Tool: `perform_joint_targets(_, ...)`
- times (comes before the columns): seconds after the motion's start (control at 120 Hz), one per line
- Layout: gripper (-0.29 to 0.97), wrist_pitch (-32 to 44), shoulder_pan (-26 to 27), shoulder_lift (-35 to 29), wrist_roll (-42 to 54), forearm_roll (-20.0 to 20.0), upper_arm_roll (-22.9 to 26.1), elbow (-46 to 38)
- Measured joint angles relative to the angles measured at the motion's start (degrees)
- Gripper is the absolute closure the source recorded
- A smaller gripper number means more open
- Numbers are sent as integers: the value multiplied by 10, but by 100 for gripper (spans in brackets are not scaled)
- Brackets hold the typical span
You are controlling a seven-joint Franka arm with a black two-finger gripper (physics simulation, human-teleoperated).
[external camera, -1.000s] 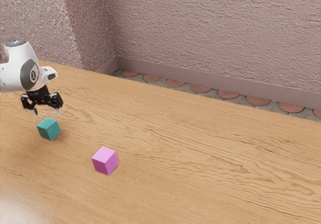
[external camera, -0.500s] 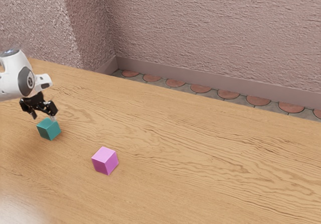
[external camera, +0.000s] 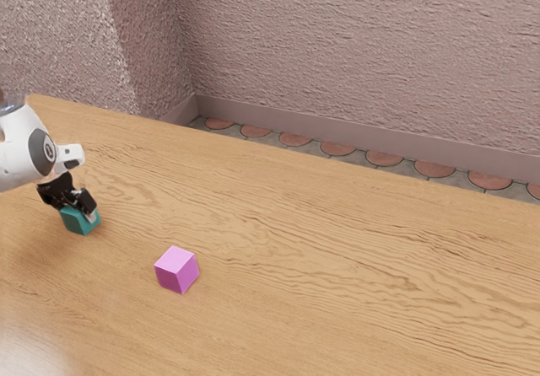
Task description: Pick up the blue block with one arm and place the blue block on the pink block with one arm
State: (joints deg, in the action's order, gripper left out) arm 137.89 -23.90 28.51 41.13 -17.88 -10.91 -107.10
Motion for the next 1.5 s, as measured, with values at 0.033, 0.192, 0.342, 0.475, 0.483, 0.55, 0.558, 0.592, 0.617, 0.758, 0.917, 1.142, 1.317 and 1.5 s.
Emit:
perform_joint_targets(0.033, 0, 0, 0, 0, 7, -3, 0, -2)
perform_joint_targets(0.192, 11, -1, 0, -3, 33, -11, 3, -4)
perform_joint_targets(0.342, 29, -1, 0, -9, 50, -11, 4, -4)
perform_joint_targets(0.475, 33, 1, 8, -130, 43, -9, 37, -75)
perform_joint_targets(0.483, 33, 1, 8, -139, 41, -8, 41, -82)
perform_joint_targets(0.55, 32, 2, 29, -213, 14, -7, 67, -141)
perform_joint_targets(0.558, 32, 2, 35, -222, 10, -7, 68, -148)
perform_joint_targets(0.592, 31, 2, 61, -250, -9, -5, 73, -167)
perform_joint_targets(0.617, 31, 2, 81, -262, -24, -4, 75, -176)
perform_joint_targets(0.758, 31, 2, 197, -295, -117, 3, 79, -212)
perform_joint_targets(0.917, 33, 2, 209, -352, -216, 22, 49, -272)
perform_joint_targets(1.142, 30, -1, 155, -357, -321, 52, 47, -289)
perform_joint_targets(1.317, 30, -3, 155, -348, -380, 64, 88, -291)
perform_joint_targets(1.5, 31, -4, 157, -340, -427, 69, 122, -294)
